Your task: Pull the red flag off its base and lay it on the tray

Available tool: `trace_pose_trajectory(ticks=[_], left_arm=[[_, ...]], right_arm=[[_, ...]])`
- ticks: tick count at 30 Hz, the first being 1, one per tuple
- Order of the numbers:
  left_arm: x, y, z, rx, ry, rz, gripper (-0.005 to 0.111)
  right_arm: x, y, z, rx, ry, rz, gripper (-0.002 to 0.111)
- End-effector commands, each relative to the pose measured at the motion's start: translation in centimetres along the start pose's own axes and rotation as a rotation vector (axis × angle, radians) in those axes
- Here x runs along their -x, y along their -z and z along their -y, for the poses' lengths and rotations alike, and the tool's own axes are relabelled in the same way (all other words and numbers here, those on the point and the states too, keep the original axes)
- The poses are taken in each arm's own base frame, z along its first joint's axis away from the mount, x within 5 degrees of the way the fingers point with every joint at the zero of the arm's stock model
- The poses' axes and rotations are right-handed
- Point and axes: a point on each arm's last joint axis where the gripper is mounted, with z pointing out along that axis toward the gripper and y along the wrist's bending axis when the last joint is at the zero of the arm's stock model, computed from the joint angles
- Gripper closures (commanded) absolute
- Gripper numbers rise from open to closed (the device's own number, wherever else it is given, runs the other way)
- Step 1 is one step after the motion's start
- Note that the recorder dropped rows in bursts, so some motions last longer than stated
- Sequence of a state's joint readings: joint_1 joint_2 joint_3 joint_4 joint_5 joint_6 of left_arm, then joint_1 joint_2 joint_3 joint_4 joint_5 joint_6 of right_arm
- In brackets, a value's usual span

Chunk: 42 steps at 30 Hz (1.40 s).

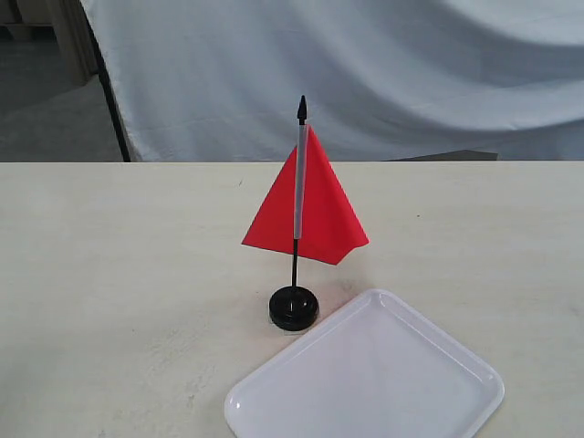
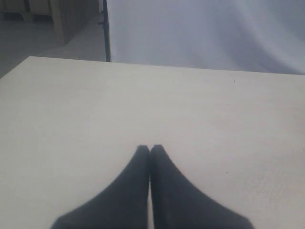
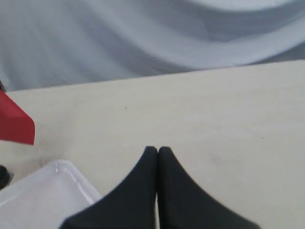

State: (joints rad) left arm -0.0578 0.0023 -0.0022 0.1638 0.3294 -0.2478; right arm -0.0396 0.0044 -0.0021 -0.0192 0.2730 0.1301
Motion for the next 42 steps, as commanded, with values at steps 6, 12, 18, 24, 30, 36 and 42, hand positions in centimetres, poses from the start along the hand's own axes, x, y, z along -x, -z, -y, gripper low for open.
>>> trace_pose_trajectory(ticks=[6, 12, 18, 24, 30, 36, 42], left_arm=[[0.0, 0.0, 0.0, -0.002, -0.002, 0.008, 0.107], [0.0, 0.0, 0.0, -0.002, -0.002, 0.008, 0.107], [0.0, 0.0, 0.0, -0.002, -0.002, 0.008, 0.107], [0.0, 0.0, 0.0, -0.002, -0.002, 0.008, 0.107], [0.0, 0.0, 0.0, -0.002, -0.002, 0.008, 0.107], [0.0, 0.0, 0.0, -0.002, -0.002, 0.008, 0.107], [0.0, 0.0, 0.0, -0.002, -0.002, 0.008, 0.107]], right_arm=[[3.5, 0.7, -0.5, 0.052, 0.012, 0.401, 0.109], [5.0, 1.6, -0.7, 0.081, 0.003, 0.593, 0.109], [7.2, 3.8, -1.2, 0.363, -0.421, 0.878, 0.109], [7.7, 2.8, -2.5, 0.400, -0.195, 0.867, 0.109], [6.9, -4.7, -4.3, 0.469, -0.010, 0.506, 0.109], [3.5, -10.1, -5.1, 0.562, 0.070, 0.260, 0.109], [-1.8, -16.4, -8.5, 0.791, 0.100, -0.063, 0.109]])
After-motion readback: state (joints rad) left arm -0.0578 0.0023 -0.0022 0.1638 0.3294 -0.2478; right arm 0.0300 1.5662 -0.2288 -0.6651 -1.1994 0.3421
